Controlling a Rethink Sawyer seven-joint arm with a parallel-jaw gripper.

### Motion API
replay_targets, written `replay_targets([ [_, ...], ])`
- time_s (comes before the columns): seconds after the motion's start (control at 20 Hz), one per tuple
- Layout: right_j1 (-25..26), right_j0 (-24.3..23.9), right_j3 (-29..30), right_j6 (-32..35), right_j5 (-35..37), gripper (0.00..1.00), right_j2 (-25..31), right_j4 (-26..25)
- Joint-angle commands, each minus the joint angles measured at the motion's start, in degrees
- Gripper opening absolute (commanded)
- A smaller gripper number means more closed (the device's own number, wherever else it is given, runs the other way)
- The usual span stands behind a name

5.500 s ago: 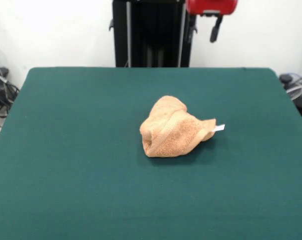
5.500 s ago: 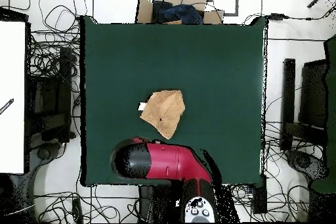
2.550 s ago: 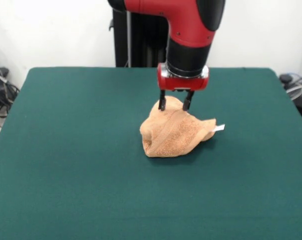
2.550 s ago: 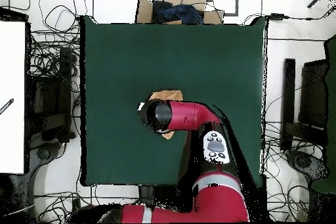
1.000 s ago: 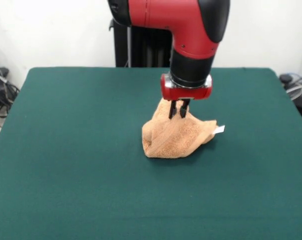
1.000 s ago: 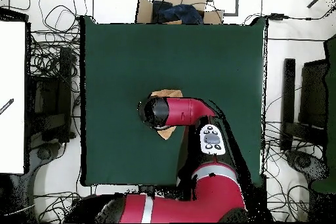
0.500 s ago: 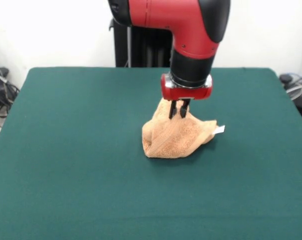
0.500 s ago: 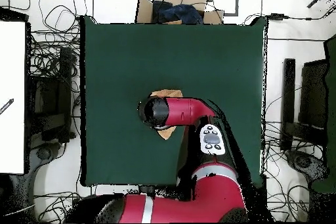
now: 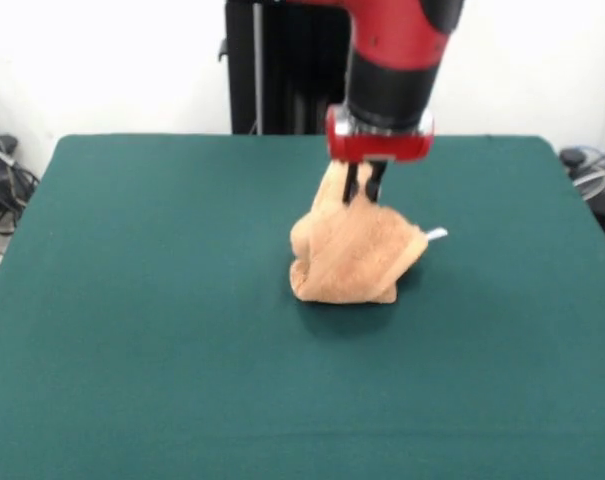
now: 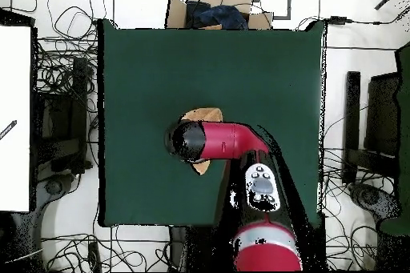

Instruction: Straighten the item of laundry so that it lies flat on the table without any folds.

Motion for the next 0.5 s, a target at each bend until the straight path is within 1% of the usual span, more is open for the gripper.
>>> replay_targets([
  [0.05,-13.82,0.33,6.95,2.78,11.09,0.0,4.66,4.16],
  [0.15,-16.06,1.05,6.92,3.18,13.15,0.0,4.1,4.67],
  [0.35,-20.22,3.65,5.81,5.64,19.88,0.0,2.2,5.39],
  [0.5,-22.08,4.35,6.42,6.73,22.27,0.0,1.96,6.55],
])
